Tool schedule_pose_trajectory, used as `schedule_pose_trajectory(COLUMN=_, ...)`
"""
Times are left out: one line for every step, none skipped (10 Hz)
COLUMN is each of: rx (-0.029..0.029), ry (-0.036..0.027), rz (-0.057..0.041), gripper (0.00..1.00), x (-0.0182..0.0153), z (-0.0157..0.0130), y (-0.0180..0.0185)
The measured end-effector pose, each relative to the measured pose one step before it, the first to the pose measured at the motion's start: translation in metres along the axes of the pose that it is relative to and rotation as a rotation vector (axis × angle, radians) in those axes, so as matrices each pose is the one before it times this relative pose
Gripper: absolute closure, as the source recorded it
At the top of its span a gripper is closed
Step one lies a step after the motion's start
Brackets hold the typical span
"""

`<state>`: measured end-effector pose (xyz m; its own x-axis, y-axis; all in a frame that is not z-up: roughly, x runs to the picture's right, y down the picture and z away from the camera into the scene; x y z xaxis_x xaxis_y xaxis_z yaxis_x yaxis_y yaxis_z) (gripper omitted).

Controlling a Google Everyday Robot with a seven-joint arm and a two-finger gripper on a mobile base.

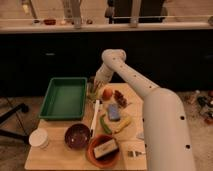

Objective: Stack cups on top of each other

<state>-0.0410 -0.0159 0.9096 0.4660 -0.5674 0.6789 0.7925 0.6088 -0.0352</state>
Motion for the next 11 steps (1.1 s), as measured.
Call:
schedule_pose_trajectory(rx=-0.00274, ry=-0.00666, rz=-0.00256, gripper=1.0, x=-0.00031, z=0.00206, y=0.00003)
schedule_pose_trajectory(rx=-0.00297, ry=-0.00414, rz=-0.00146, gripper=1.0, x=0.00009, z=0.00126, y=0.00024)
schedule_pose_trajectory(rx=-0.0023, ry=-0.00287, rz=-0.00044, gripper=1.0, x=0.00038, z=0.00093, y=0.00045)
schedule_pose_trajectory(rx=-0.00172, ry=-0.0026, rz=-0.00033, gripper=1.0, x=-0.00003, z=0.00061, y=0.00015)
schedule_pose_trajectory(rx=-0.00684, ry=-0.00626, rz=0.00134, gripper=1.0, x=0.0006, z=0.00051, y=0.00023)
schedule_pose_trajectory(rx=-0.00214, ry=-0.00285, rz=0.00142, gripper=0.96, x=-0.00009, z=0.00065, y=-0.00047)
schedule_pose_trajectory(rx=-0.0015, ry=-0.00267, rz=0.00124, gripper=0.9, x=-0.00014, z=0.00048, y=-0.00091)
schedule_pose_trajectory(rx=-0.00178, ry=-0.0037, rz=0.00764, gripper=0.77, x=0.00027, z=0.00084, y=-0.00021)
schedule_pose_trajectory(rx=-0.00088, ry=-0.00125, rz=0.00529, gripper=0.68, x=0.0006, z=0.00005, y=0.00075)
schedule_pose_trajectory(rx=0.00026, ry=-0.00095, rz=0.00558, gripper=0.57, x=0.00088, z=-0.00018, y=0.00119)
schedule_pose_trajectory(rx=0.00023, ry=0.00018, rz=0.00437, gripper=0.47, x=0.00109, z=-0.00017, y=0.00114)
